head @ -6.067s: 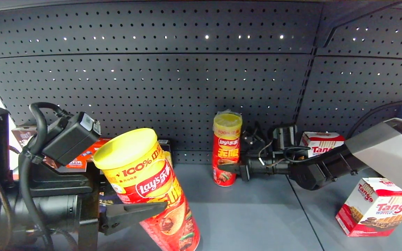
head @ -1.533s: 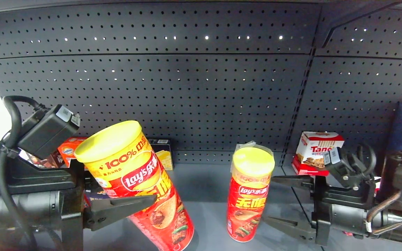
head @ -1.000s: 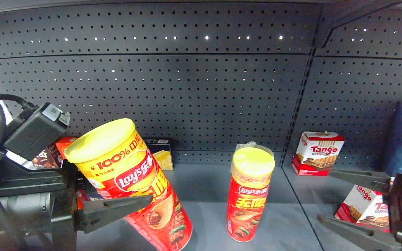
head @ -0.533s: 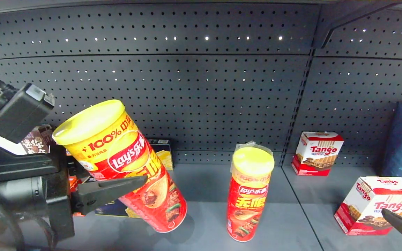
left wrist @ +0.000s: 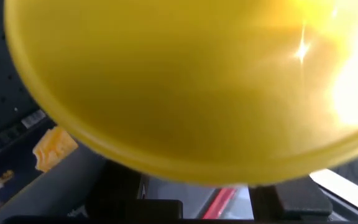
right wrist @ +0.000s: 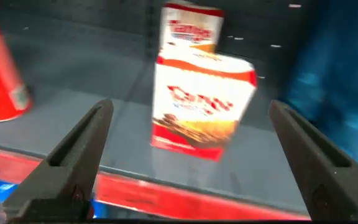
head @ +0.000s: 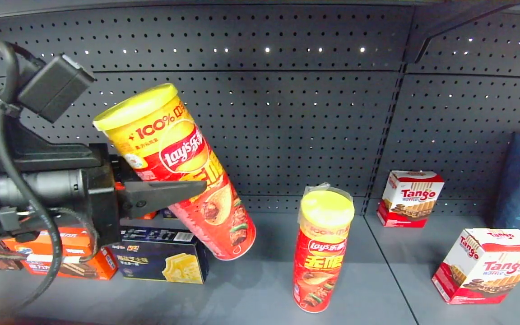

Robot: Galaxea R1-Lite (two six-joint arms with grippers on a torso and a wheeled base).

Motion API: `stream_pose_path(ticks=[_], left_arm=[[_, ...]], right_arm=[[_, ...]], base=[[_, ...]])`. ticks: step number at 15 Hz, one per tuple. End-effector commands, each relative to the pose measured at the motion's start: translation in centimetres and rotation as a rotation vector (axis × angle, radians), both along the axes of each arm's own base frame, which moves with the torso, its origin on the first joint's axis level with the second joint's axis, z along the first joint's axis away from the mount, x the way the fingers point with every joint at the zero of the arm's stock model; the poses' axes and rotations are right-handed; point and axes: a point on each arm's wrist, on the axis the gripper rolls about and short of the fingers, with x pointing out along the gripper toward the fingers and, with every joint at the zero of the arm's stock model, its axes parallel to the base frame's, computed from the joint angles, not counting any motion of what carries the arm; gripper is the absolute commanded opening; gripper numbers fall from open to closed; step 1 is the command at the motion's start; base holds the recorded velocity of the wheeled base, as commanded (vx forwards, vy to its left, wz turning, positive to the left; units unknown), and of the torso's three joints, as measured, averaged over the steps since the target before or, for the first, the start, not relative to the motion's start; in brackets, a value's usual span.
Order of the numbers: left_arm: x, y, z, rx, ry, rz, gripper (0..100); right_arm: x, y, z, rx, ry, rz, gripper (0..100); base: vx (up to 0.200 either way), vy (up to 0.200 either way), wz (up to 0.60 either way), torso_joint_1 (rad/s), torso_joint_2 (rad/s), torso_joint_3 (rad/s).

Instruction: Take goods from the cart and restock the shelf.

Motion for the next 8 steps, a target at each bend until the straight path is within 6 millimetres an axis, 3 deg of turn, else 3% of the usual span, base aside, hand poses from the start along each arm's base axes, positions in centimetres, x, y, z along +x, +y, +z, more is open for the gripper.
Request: stream_pose_path(ticks=[1, 4, 8], left_arm=[[3.4, -1.3, -0.9, 0.031, 0.070, 0.005, 0], [6.0, -2.4, -2.6, 0.117, 0.080, -0.019, 0], [11.0, -3.5, -3.2, 0.171, -0.012, -0.115, 0]], right_arm=[[-2.6, -1.0, -2.8, 0.022, -0.072, -0.052, 100], [-4.4, -1.5, -5.5, 0.003, -0.016, -0.085, 100], [-4.3, -1.6, -5.5, 0.004, -0.033, -0.114, 100]], base=[[0.000, 0.000, 0.00, 0.000, 0.00, 0.000], [0.000, 0.000, 0.00, 0.000, 0.00, 0.000], [0.000, 0.000, 0.00, 0.000, 0.00, 0.000]])
